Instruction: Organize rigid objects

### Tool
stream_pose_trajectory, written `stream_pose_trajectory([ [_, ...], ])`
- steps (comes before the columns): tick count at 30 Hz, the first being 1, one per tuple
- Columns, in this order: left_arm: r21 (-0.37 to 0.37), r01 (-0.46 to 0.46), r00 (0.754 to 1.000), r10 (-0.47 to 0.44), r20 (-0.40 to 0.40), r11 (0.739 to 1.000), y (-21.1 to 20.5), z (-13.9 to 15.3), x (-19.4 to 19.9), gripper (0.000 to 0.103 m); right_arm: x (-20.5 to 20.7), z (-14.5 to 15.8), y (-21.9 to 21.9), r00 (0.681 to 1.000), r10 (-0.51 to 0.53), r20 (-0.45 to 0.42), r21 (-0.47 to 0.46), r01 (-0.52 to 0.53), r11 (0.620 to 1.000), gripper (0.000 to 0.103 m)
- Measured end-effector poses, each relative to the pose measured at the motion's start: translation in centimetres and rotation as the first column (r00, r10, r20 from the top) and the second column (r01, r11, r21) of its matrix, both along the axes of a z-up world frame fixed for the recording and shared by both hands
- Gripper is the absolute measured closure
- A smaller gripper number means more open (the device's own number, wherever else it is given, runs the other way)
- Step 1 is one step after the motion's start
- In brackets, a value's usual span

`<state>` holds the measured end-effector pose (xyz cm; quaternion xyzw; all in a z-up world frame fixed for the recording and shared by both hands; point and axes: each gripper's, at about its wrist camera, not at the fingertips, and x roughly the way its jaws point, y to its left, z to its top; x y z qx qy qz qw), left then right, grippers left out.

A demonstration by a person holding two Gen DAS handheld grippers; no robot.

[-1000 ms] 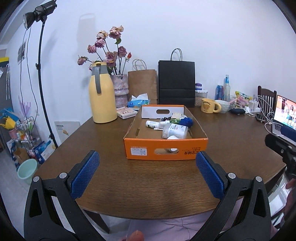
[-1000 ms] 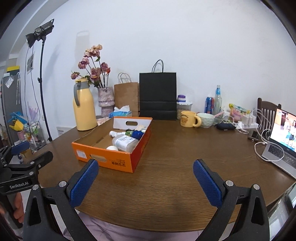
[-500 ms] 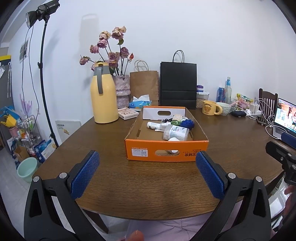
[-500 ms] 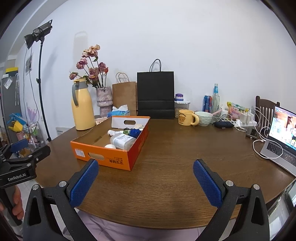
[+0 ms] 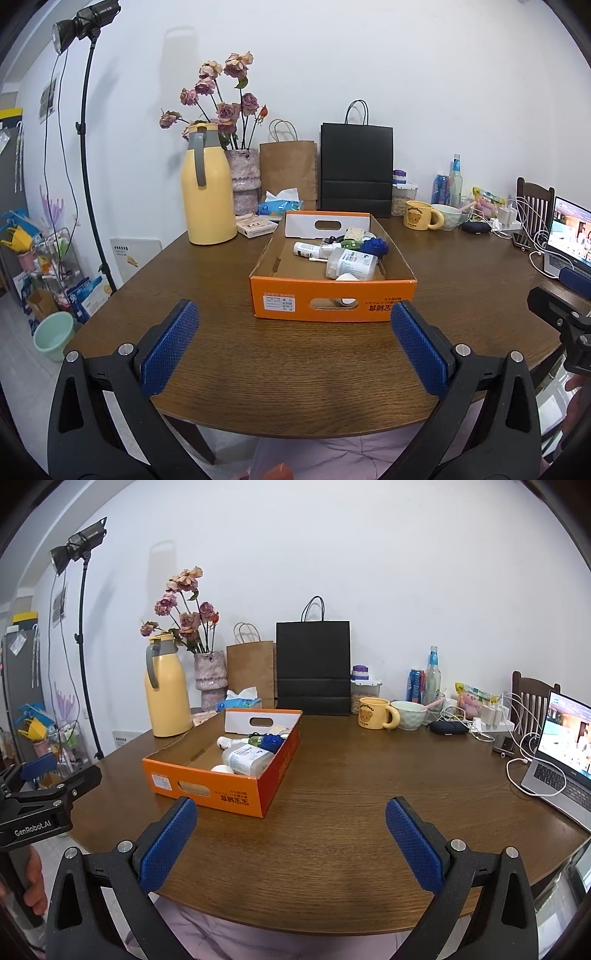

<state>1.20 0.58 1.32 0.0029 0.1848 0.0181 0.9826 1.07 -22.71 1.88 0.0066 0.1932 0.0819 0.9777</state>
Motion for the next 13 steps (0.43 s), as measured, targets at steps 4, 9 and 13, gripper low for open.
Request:
stream_pose_trajectory([
  [4,0.0,0.011,1.0,-0.011,-0.006,1.0,-0.06,-0.09,0.07,0.0,0.01,-0.17,0.1,1.0,0.002,-0.003,-0.004,-0.002,1.0,0.0],
  [9,-0.006,0.021,1.0,-0.021,-0.009,1.0,-0.04,-0.13,0.1,0.0,0.07,-0.25,0.21,1.0,0.002,-0.006,-0.006,-0.002,1.0,0.0],
  [13,-0.011,0.014,1.0,-0.014,-0.01,1.0,0.12,-0.11,0.14,0.0,0.1,-0.47,0.28,1.0,0.005,-0.011,-0.009,-0.006,1.0,0.0],
])
